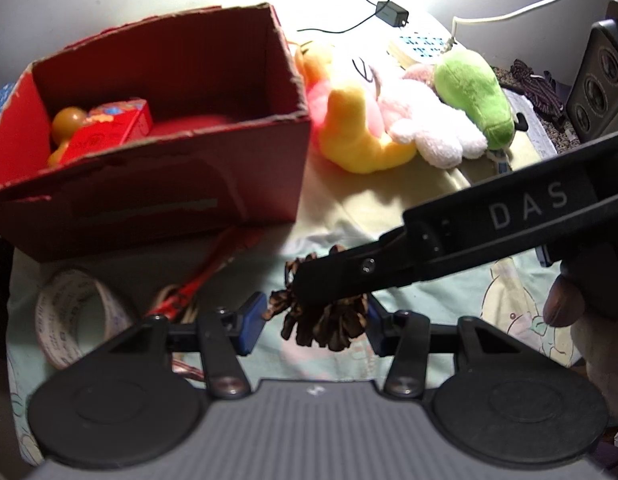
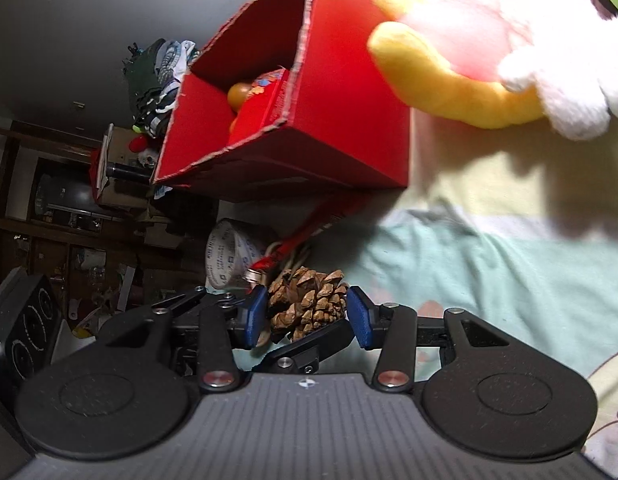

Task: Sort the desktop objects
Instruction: 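Lift and carry the pine cone with the right gripper over the red box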

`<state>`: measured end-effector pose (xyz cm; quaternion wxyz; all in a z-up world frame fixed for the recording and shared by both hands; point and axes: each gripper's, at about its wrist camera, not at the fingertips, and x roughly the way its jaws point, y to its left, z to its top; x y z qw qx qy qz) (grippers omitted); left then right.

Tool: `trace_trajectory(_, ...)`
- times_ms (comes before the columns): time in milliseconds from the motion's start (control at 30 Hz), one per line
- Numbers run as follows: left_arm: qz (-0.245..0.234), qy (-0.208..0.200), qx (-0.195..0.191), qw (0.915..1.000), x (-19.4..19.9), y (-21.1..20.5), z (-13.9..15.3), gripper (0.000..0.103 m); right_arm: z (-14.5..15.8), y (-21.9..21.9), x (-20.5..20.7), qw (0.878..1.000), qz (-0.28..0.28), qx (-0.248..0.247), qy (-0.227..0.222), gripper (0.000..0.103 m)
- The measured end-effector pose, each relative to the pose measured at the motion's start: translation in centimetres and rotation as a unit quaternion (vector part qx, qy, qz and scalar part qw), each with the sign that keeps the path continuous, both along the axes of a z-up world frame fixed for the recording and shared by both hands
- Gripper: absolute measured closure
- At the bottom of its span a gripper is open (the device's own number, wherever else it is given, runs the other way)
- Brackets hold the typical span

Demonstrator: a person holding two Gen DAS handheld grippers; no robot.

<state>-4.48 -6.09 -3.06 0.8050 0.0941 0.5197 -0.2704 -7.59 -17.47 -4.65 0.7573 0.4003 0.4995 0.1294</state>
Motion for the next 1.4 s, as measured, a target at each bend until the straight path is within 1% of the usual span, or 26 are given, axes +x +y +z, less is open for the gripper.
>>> trace_trajectory(200,-0.024,-0.006,-0.015,0.9996,1.7,2.5,2.1,0.052,2.2,2.4,1.4,1.000,-0.010,-0.010,-0.012,0.056)
trace_trajectory(333,-0.040,-0.010,-0.028,0.9987,3.1,3.9,3.7,0.052,3.7,3.1,2.3,0.999,-0.024,-0.011,-0.022,0.056)
trace_trajectory(433,-0.052,-0.010,-0.043,0.9977,4.3,4.9,4.9,0.052,5.0,3.8,3.3,0.999,-0.027,-0.021,-0.031,0.056)
trace_trajectory(533,-0.064,-0.017,-0.057,0.9962,5.9,5.8,6.1,0.052,6.4,4.2,4.5,0.998,-0.029,-0.036,-0.044,0.056)
trace_trajectory(667,-0.074,-0.029,-0.069,0.9944,8.4,6.7,7.6,0.052,8.0,4.4,6.6,0.997,-0.039,-0.040,-0.059,0.056)
trace_trajectory(800,-0.072,-0.033,-0.088,0.9930,11.4,7.5,8.6,0.052,9.3,4.6,9.1,0.995,-0.046,-0.054,-0.073,0.056)
trace_trajectory(900,-0.070,-0.036,-0.093,0.9926,13.7,7.7,8.9,0.052,10.0,4.6,11.1,0.993,-0.052,-0.063,-0.079,0.056)
trace_trajectory(1033,-0.068,-0.042,-0.093,0.9925,16.7,7.5,8.9,0.052,10.3,4.5,13.7,0.991,-0.059,-0.079,-0.090,0.056)
trace_trajectory(1133,-0.065,-0.035,-0.097,0.9926,18.9,7.3,7.9,0.052,9.9,4.3,15.6,0.990,-0.062,-0.090,-0.091,0.056)
trace_trajectory(1267,-0.055,-0.021,-0.086,0.9945,21.0,7.1,6.1,0.052,8.2,4.3,17.9,0.991,-0.064,-0.092,-0.078,0.056)
trace_trajectory(1333,-0.051,-0.016,-0.078,0.9955,21.7,7.1,5.0,0.053,7.2,4.4,18.8,0.991,-0.065,-0.089,-0.071,0.056)
trace_trajectory(1400,-0.047,-0.003,-0.073,0.9962,22.6,7.1,3.7,0.053,6.0,4.4,19.7,0.993,-0.064,-0.081,-0.062,0.056)
